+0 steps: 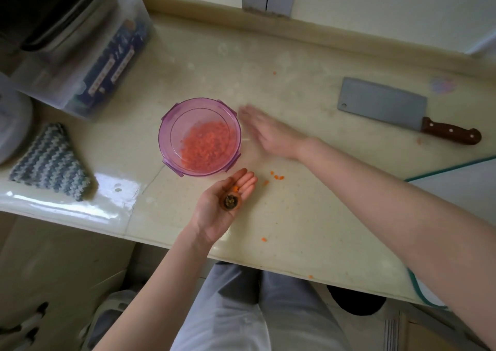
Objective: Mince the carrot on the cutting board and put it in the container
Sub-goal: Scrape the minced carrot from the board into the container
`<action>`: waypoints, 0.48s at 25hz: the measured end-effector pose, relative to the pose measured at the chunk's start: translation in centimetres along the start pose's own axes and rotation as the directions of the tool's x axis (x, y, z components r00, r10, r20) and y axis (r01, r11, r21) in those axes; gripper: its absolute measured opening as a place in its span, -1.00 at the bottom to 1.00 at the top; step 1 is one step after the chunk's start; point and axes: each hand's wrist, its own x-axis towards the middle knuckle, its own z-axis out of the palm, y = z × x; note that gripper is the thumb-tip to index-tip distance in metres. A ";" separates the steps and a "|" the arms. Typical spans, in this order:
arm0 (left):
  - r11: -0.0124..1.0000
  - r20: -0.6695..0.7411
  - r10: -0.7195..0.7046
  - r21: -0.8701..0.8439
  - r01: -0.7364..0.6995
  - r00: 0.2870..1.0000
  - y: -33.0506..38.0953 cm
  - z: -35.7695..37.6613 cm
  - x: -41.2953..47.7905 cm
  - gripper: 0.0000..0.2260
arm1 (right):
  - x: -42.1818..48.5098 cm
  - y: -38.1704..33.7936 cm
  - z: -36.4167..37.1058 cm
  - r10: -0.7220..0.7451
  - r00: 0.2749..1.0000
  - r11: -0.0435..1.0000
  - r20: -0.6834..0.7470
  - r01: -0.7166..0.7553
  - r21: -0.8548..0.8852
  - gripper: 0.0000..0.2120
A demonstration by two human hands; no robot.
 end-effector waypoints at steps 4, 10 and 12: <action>0.999 -0.025 0.042 -0.010 -0.042 0.999 0.2 -0.7 -0.2 -0.72 | -9.7 -1.7 3.7 -0.162 0.985 0.986 0.054 0.164 -0.040 -0.55; 0.994 -0.053 0.104 -0.028 -0.105 0.993 -0.1 -1.1 -0.2 -0.72 | -14.6 -2.6 3.2 -0.199 0.971 0.980 0.131 0.197 0.034 -0.58; 0.995 -0.051 0.092 -0.024 -0.093 0.994 -0.3 -0.7 0.0 -0.73 | -11.1 -1.5 0.1 0.003 1.000 0.996 -0.016 -0.002 0.085 -0.58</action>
